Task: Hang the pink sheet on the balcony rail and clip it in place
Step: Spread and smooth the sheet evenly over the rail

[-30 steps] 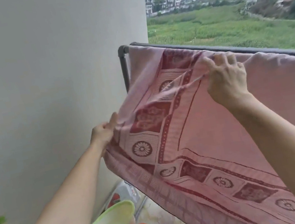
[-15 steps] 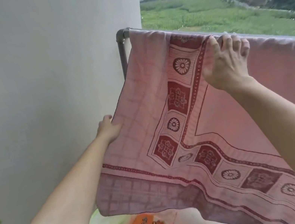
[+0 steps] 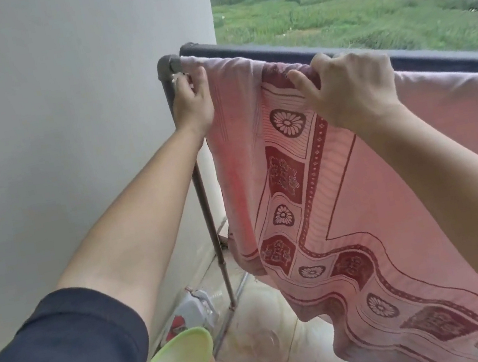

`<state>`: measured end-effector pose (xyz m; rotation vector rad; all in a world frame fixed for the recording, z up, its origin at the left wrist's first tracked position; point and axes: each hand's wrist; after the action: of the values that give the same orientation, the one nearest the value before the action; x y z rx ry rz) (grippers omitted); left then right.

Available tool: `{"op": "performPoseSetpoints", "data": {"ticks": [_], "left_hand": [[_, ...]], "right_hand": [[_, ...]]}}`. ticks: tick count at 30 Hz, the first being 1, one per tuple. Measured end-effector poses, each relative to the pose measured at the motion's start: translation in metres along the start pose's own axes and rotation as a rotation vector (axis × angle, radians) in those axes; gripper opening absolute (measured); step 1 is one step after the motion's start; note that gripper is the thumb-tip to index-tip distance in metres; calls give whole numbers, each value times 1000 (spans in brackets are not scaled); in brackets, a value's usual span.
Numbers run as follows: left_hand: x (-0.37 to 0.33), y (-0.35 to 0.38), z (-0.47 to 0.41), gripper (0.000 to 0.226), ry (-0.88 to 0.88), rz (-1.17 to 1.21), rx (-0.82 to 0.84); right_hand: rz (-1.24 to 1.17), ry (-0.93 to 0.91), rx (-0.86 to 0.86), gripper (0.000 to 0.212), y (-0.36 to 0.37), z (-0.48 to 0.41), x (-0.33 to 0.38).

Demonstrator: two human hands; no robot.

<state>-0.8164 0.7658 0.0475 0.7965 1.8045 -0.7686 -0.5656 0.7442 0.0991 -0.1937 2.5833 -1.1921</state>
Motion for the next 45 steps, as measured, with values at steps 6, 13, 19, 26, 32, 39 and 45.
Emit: {"op": "performPoseSetpoints", "data": {"ticks": [6, 13, 19, 26, 32, 39, 45], "left_hand": [[28, -13, -2, 30, 4, 125, -93], [61, -47, 7, 29, 12, -3, -19], [106, -67, 27, 22, -167, -205, -6], [126, -81, 35, 27, -431, -548, 3], [94, -61, 25, 28, -410, -244, -42], [-2, -30, 1, 55, -12, 70, -43], [-17, -31, -28, 27, -154, 330, -116]], "right_hand": [[-1, 17, -61, 69, 9, 1, 3], [14, 59, -64, 68, 6, 3, 11], [79, 58, -27, 66, 4, 11, 22], [46, -4, -27, 78, 6, 22, 24], [107, 16, 39, 89, 3, 18, 24], [107, -14, -48, 91, 15, 29, 15], [106, -25, -54, 86, 10, 38, 4]]}}
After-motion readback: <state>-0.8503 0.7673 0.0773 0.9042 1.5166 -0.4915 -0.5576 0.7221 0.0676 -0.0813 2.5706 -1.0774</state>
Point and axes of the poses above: each hand's wrist, its own z-axis away from the middle knuckle, its own y-axis out of the palm, x = y × z, and after that the axes turned 6 degrees about z, right-handed
